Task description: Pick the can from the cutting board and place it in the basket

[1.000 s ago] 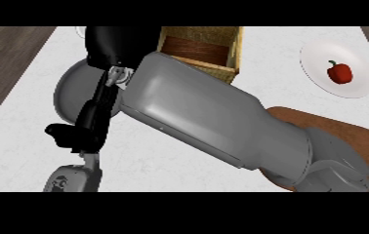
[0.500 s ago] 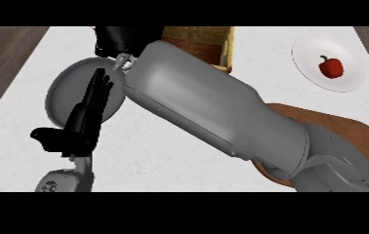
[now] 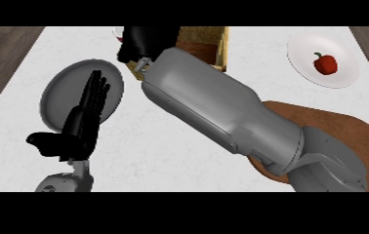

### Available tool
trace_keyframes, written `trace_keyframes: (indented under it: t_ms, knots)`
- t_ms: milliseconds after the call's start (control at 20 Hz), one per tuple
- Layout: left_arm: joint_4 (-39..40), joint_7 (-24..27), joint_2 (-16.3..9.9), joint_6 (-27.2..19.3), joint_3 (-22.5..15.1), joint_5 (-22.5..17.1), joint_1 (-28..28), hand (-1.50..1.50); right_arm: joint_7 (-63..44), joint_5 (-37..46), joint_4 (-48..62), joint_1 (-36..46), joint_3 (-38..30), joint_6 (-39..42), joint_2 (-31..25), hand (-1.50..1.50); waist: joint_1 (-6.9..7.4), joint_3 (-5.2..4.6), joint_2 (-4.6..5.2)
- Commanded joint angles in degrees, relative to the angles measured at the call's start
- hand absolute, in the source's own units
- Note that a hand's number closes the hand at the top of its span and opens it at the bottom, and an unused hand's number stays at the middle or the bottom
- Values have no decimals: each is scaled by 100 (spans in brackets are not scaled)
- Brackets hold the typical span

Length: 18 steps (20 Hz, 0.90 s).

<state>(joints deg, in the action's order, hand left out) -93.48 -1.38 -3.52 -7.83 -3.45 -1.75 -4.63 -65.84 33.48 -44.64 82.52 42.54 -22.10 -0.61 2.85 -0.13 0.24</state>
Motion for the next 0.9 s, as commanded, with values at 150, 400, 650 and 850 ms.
trace_keyframes:
  t_ms: [150, 400, 650, 850]
  knots:
    - [-160, -98, 45, -27, -90, 59, 74, 0, -547, -185, 205, -264, 28, -425, 58, 150, -86, 7, -5]
    - [-317, -71, -86, 92, 33, -47, 251, 0, -347, -211, 335, -580, 128, -879, 58, 150, -59, 7, -2]
    - [-191, 13, -17, 50, 80, -54, 309, 0, -186, -267, 395, -642, -20, -945, 59, 150, -117, 8, -11]
    - [-342, -166, -167, 170, 205, -187, 238, 0, -426, -48, 562, -775, -133, -1315, 59, 150, -172, 10, -31]
